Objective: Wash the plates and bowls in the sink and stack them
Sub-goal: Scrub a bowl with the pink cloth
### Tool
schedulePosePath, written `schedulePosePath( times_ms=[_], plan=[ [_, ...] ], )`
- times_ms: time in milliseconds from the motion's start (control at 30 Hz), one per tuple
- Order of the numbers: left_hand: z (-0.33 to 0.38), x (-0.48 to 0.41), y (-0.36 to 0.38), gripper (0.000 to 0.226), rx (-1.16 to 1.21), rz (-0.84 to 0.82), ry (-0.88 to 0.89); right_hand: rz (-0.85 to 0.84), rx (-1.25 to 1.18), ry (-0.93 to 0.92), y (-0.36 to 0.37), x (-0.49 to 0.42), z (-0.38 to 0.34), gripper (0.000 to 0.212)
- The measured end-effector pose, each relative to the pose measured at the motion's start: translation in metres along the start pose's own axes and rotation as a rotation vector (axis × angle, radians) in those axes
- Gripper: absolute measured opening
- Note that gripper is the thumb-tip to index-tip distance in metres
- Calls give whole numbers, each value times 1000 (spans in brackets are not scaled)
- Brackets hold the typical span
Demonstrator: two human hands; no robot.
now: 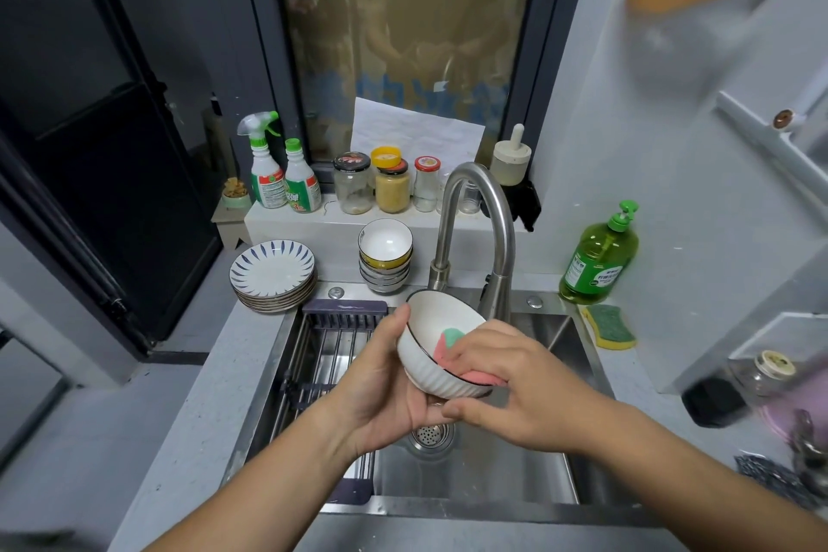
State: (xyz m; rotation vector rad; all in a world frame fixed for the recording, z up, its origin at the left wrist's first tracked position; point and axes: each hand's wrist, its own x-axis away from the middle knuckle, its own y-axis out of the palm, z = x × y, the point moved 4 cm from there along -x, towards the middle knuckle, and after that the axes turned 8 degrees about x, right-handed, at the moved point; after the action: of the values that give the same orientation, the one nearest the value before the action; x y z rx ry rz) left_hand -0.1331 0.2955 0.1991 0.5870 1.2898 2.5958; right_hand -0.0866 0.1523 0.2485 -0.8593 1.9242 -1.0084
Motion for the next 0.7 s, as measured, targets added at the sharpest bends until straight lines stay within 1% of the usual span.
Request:
schedulePosePath(
  times_ms=[67, 133, 267, 333, 433, 533, 600, 667, 700],
  plan=[
    [0, 2, 2, 99, 8, 6, -27, -40, 9, -21, -6, -2, 3, 41],
    [1, 3, 3, 97, 20, 6, -46, -45, -27, 4, -10, -3, 4, 39],
    [2, 4, 1, 88, 43, 40, -44, -46, -129, 129, -7, 1, 3, 29],
    [2, 4, 0, 89, 45, 64, -39, -47, -190, 207, -4, 3, 3, 25],
    [3, 1, -5, 95, 6, 87, -38, -17, -423, 331, -1, 4, 2, 23],
    [4, 1, -10, 95, -165, 132, -49, -50, -622, 391, -2, 6, 2, 20],
    [6, 3, -6, 95, -237, 130, 5, -102, -704, 410, -6, 6, 5, 19],
    [13, 2, -10, 100, -192, 83, 134, -152, -808, 431, -10, 5, 6, 23],
    [16, 3, -11, 105, -189, 34, 175, -162, -874, 451, -12, 5, 7, 27]
  ],
)
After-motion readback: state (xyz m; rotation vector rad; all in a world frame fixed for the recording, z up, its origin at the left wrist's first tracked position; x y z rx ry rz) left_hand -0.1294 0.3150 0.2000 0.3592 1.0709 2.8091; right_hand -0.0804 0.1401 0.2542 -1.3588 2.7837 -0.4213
